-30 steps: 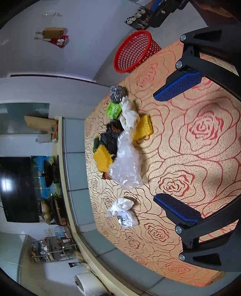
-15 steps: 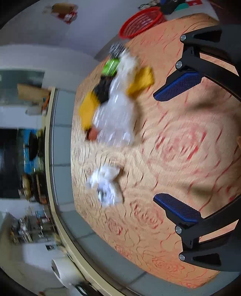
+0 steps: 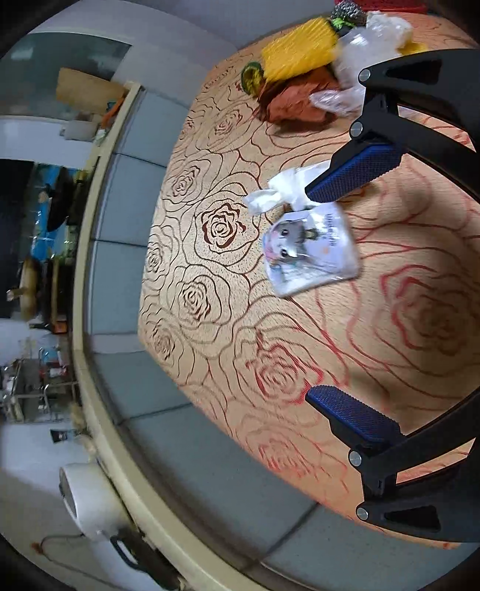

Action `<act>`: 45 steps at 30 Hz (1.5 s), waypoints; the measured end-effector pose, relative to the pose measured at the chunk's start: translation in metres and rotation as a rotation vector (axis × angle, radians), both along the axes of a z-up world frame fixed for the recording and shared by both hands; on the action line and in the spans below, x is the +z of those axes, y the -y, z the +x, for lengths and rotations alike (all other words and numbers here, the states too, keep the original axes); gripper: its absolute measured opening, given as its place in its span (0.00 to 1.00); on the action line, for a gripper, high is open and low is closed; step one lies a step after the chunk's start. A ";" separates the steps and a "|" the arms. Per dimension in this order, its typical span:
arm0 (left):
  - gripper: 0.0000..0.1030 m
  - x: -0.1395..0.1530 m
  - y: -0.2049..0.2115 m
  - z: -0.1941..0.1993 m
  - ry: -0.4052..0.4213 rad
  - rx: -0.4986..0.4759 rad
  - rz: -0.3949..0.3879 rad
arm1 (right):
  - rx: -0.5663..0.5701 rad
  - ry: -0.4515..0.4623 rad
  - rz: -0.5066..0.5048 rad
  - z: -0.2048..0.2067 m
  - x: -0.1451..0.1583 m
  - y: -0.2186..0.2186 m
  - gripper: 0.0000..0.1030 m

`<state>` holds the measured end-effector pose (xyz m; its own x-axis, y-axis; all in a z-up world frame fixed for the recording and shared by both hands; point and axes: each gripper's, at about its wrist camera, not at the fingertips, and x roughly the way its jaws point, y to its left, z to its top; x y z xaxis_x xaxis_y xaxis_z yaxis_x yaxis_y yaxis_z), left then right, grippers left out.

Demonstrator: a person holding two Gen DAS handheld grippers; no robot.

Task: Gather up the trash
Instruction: 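Grasp the Watsons snack packet with the left tool while the right tool approaches the steel wool, then grasp the steel wool scrubber with the right tool and lift it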

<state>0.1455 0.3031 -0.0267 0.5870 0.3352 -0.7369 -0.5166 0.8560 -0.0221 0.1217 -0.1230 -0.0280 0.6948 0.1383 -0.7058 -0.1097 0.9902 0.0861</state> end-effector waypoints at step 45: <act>0.43 0.028 0.027 -0.037 0.155 -0.096 0.050 | 0.086 -0.032 0.020 0.120 -0.008 -0.023 0.72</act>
